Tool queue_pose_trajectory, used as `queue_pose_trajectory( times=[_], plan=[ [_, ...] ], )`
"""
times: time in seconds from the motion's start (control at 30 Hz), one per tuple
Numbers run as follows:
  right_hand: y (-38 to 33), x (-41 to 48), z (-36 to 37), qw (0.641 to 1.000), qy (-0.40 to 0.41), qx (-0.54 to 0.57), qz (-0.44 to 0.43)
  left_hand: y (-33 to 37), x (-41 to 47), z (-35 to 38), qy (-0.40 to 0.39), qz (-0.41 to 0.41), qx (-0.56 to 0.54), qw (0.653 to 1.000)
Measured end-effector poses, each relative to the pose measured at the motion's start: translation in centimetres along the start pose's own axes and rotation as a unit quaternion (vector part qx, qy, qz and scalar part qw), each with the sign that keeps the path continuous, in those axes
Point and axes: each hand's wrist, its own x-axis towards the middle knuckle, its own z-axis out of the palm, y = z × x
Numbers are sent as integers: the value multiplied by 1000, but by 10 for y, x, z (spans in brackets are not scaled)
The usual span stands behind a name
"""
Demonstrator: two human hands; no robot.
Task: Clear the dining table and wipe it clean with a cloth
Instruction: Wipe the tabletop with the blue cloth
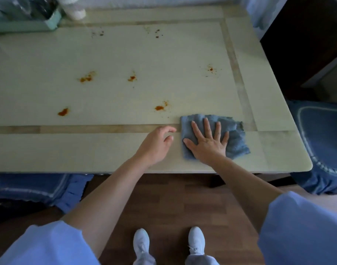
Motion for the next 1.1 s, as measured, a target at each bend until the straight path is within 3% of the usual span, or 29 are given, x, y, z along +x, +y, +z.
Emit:
queue_pose_trajectory(
  times=[0.27, 0.37, 0.67, 0.8, 0.87, 1.0, 1.1],
  plan=[
    [-167, -3, 35, 995, -6, -24, -92, -83, -12, -74, 41, -2, 20, 999],
    [-176, -3, 39, 995, 14, -7, -95, -102, -3, -93, 38, -1, 30, 999],
    [-77, -3, 15, 987, 36, 79, 137, -67, 27, -90, -51, 94, 43, 993],
    [-72, 18, 4, 975, 42, 87, 202, -70, 39, -103, -56, 99, 47, 992],
    [-96, 41, -1, 980, 44, 86, 176, -76, 46, -116, -44, 91, 55, 993],
    [-169, 76, 0, 996, 31, 64, 45, -84, 61, -135, 1, 81, 78, 994],
    [-186, 83, 3, 999, 20, 35, -7, -82, 77, -130, 15, 64, 74, 995]
  ],
)
